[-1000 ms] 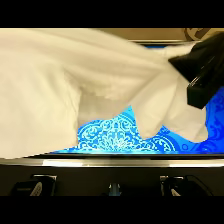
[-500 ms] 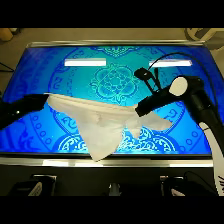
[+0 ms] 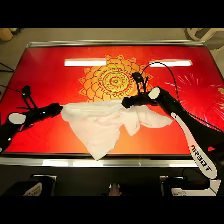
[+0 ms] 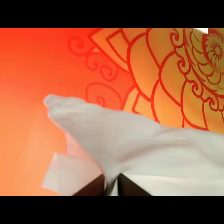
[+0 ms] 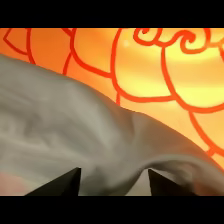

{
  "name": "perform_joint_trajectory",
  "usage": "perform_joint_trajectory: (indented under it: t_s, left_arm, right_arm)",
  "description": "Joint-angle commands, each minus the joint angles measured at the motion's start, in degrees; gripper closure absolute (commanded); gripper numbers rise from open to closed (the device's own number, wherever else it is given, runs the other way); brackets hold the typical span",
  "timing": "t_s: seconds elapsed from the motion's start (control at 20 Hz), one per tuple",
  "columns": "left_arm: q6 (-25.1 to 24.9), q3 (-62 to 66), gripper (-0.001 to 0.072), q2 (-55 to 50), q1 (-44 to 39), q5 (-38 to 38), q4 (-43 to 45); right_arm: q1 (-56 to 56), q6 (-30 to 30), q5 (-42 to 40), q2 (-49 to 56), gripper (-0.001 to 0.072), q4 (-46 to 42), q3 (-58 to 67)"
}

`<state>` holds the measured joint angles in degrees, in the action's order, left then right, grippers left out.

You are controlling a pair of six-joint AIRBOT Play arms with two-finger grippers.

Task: Fold the shirts.

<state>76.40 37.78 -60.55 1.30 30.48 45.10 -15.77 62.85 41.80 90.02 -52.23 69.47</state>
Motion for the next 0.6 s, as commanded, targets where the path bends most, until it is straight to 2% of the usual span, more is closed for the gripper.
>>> perform_joint_trajectory:
  t_s: [0.0, 0.05, 0.25, 0.35, 0.45, 0.55]
  left_arm:
    - [3.08, 2.08, 0.0143, -3.21, 0.79, 0.98, 0.61]
    - [3.08, 3.67, 0.0011, -2.75, 3.21, 3.04, 1.03]
    - [3.13, 12.66, 0.0043, -1.38, 17.68, 22.27, 6.38]
    - [3.10, 13.31, 0.0106, -1.44, 23.08, 34.34, 7.06]
    - [3.06, 9.07, 0.0107, -1.33, 23.30, 40.85, 7.69]
    - [3.13, 0.79, 0.0105, -1.36, 19.52, 41.40, 7.37]
  right_arm:
    - [4.74, -6.01, 9.70, -1.42, 0.0123, 1.88, 4.48]
    - [8.28, -6.80, 15.50, -2.89, 0.0065, -0.04, 6.64]
    - [28.92, -9.18, 34.91, -8.96, 0.0077, -9.55, 10.40]
    - [37.97, -9.55, 42.69, -9.35, 0.0107, -16.44, 9.64]
    - [43.39, -8.87, 42.88, -9.29, 0.0114, -17.88, 5.70]
    - [45.07, -8.94, 42.42, -9.22, 0.0114, -18.64, -0.20]
